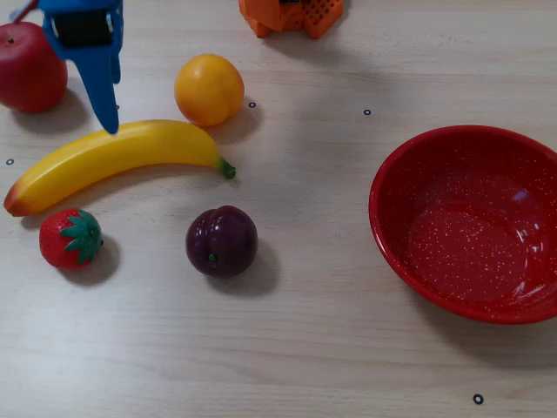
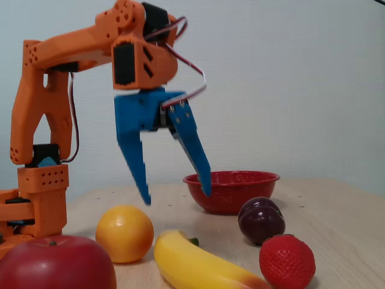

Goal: Put the banana in the red bowl.

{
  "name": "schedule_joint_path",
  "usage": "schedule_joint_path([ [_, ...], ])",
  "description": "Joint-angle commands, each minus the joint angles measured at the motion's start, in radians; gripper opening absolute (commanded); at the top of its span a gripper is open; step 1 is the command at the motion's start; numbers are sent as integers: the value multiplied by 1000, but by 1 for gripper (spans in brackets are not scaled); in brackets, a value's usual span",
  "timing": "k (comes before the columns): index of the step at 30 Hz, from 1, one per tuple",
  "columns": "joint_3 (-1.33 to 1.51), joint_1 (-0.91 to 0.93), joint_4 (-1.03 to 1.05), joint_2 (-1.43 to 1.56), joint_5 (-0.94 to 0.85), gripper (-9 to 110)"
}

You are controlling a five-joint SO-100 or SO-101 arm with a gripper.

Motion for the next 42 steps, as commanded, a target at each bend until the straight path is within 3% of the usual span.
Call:
schedule_joint_path([
  [1, -103, -35, 18, 6, 87, 54],
  [6, -126, -38, 66, -64, 215, 55],
  [20, -272, -57, 74, -259, 322, 55],
  [42, -135, -118, -106, -364, 321, 49],
])
